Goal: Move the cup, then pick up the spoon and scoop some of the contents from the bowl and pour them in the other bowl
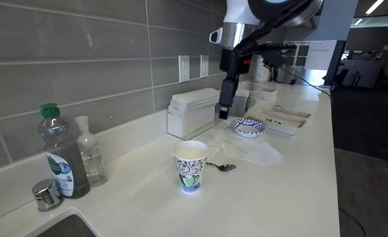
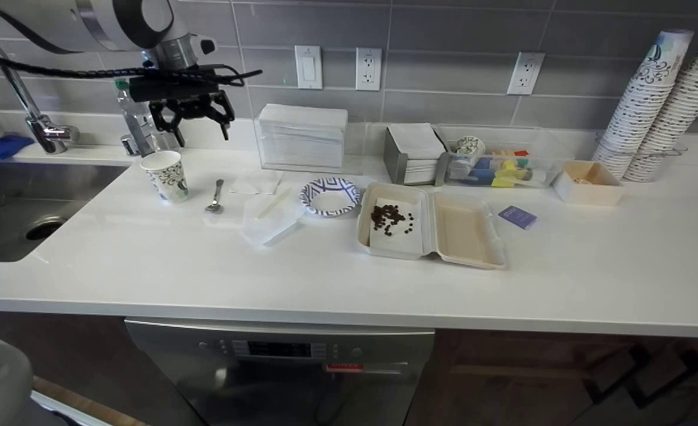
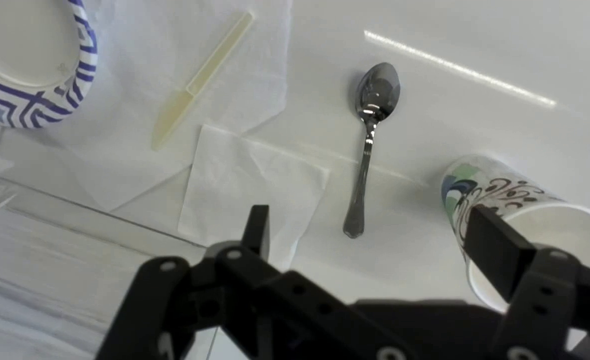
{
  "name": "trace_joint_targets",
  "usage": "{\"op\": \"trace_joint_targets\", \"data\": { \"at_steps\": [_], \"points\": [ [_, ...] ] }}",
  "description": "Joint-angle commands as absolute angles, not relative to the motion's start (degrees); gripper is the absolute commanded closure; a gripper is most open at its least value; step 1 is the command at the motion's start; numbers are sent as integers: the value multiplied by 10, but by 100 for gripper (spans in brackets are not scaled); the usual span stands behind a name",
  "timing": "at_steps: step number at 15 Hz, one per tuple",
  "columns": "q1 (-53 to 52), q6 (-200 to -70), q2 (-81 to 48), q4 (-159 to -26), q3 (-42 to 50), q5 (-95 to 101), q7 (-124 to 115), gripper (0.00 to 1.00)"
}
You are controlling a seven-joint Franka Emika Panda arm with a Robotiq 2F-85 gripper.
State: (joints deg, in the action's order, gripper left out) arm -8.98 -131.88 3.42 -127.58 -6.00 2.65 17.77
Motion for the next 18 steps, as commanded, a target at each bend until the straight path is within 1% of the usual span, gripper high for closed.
{"op": "trace_joint_targets", "data": {
  "at_steps": [1, 10, 13, 14, 15, 16, 17, 18],
  "points": [
    [-84, -1273, -24, -1241, -62, -6, 179, 0],
    [-86, -1200, -133, -1164, -73, -4, 118, 0],
    [-88, -1193, -164, -1143, -76, 3, 94, 0],
    [-89, -1193, -173, -1137, -76, 6, 86, 2],
    [-89, -1195, -181, -1132, -76, 9, 81, 7],
    [-90, -1198, -189, -1126, -76, 11, 78, 16],
    [-90, -1201, -194, -1121, -76, 13, 78, 21],
    [-91, -1206, -199, -1117, -76, 17, 77, 28]
  ]
}}
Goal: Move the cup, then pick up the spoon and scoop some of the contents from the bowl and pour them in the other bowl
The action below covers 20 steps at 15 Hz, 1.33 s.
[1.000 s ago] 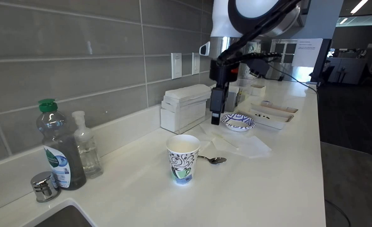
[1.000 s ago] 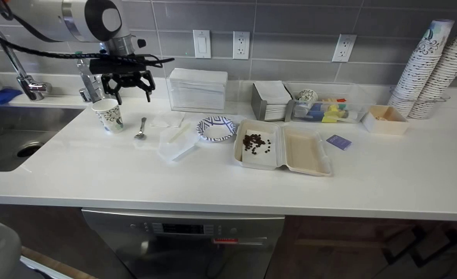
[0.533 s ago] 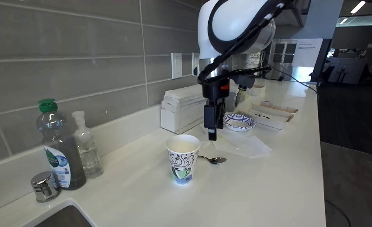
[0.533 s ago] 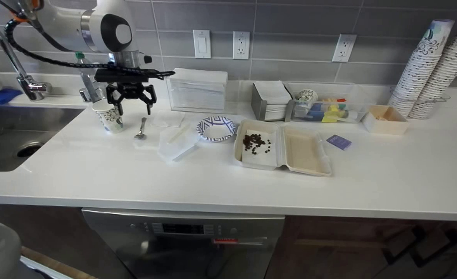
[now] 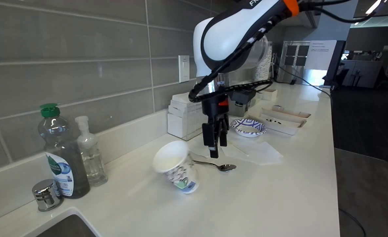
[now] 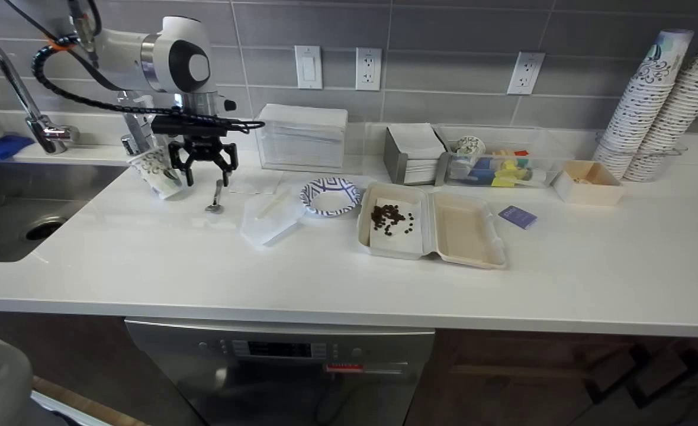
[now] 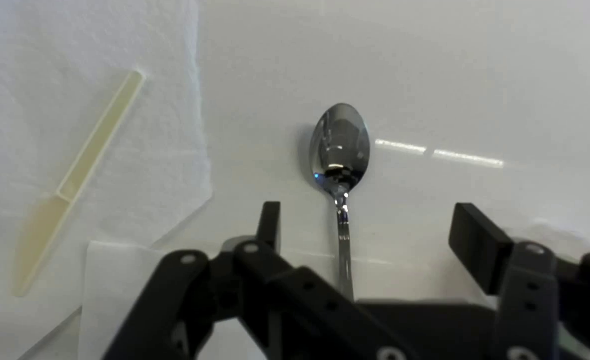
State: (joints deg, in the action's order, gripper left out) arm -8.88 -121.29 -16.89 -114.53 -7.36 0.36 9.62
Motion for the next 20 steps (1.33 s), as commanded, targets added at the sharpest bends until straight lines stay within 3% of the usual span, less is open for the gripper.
{"op": "trace_joint_targets", "data": {
  "at_steps": [1, 6, 11, 20],
  "points": [
    [-92, -1210, -205, -1112, -76, 20, 76, 31],
    [-96, -1206, -230, -1091, -75, 25, 70, 35],
    [-97, -1203, -239, -1080, -75, 27, 68, 30],
    [-106, -1206, -264, -1058, -75, 47, 64, 37]
  ]
}}
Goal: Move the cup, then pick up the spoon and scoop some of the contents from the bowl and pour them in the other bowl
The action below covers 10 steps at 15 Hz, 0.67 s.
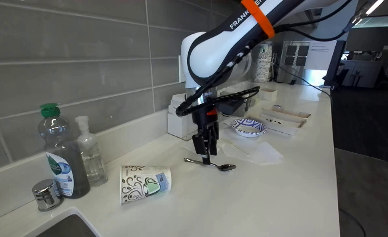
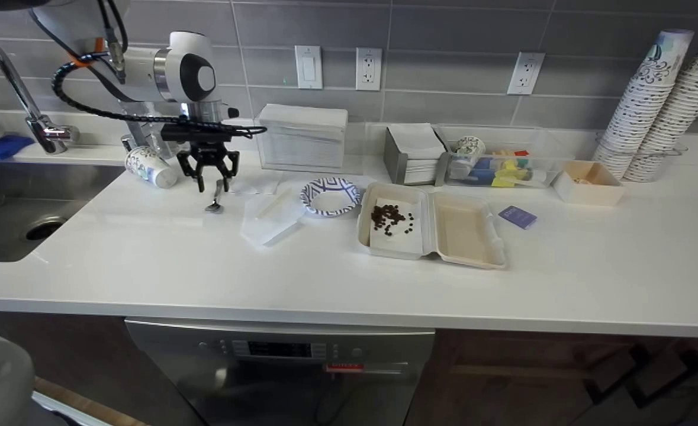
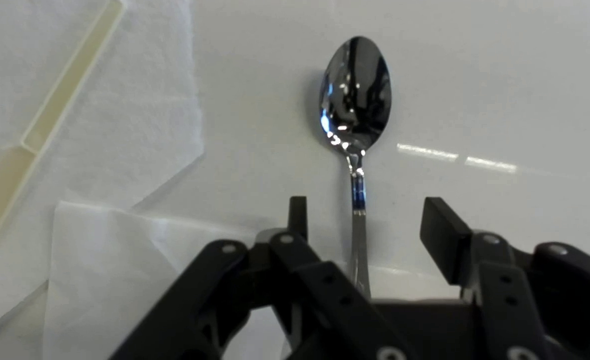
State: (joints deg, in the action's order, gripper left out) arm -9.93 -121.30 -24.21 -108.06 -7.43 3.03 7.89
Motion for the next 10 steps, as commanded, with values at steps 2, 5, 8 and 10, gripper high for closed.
{"op": "trace_joint_targets", "data": {
  "at_steps": [2, 5, 8, 10],
  "points": [
    [-108, -1208, -273, -1052, -76, 49, 62, 36],
    [-115, -1202, -285, -1042, -76, 55, 59, 42],
    [-118, -1204, -290, -1041, -74, 59, 54, 53],
    [-117, -1206, -291, -1041, -72, 66, 54, 67]
  ]
}}
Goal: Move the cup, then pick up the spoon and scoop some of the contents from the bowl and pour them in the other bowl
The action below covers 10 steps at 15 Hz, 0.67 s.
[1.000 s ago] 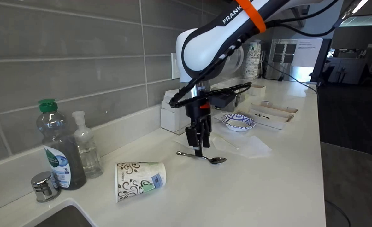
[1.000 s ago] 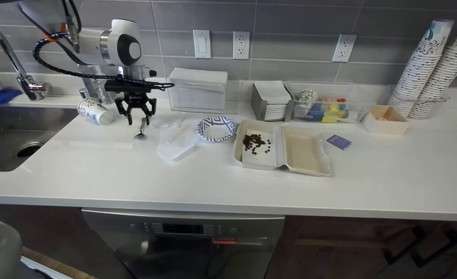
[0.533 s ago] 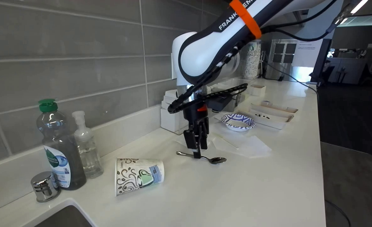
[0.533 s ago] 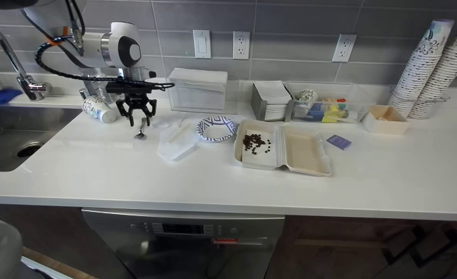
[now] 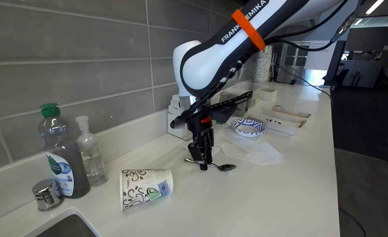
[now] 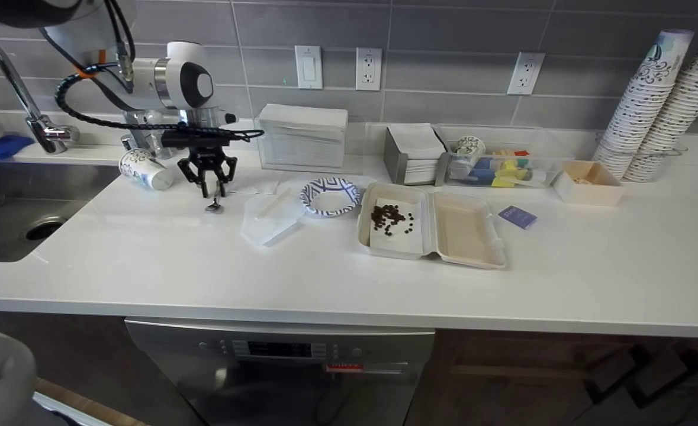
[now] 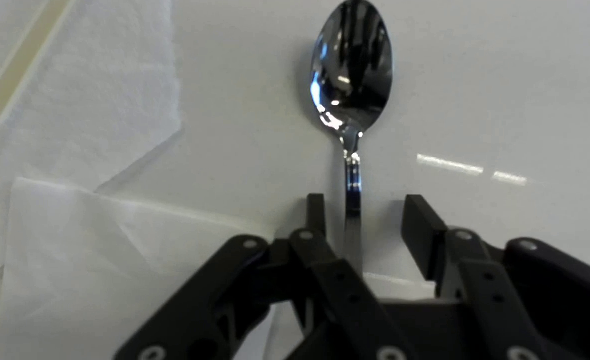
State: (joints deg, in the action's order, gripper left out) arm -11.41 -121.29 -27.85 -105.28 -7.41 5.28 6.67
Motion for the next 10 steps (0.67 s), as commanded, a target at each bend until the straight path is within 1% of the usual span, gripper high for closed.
{"op": "trace_joint_targets", "data": {
  "at_steps": [1, 2, 3, 4, 5, 6, 8, 9, 10],
  "points": [
    [-117, -1207, -290, -1042, -72, 67, 53, 66],
    [-117, -1209, -289, -1044, -71, 71, 53, 71],
    [-116, -1209, -287, -1046, -71, 73, 54, 90],
    [-115, -1210, -284, -1048, -71, 74, 53, 95],
    [-114, -1210, -280, -1052, -73, 71, 57, 93],
    [-113, -1211, -271, -1059, -75, 68, 59, 100],
    [-111, -1216, -247, -1078, -80, 61, 61, 100],
    [-112, -1219, -231, -1091, -83, 61, 61, 98],
    [-112, -1222, -211, -1107, -87, 61, 61, 98]
  ]
}}
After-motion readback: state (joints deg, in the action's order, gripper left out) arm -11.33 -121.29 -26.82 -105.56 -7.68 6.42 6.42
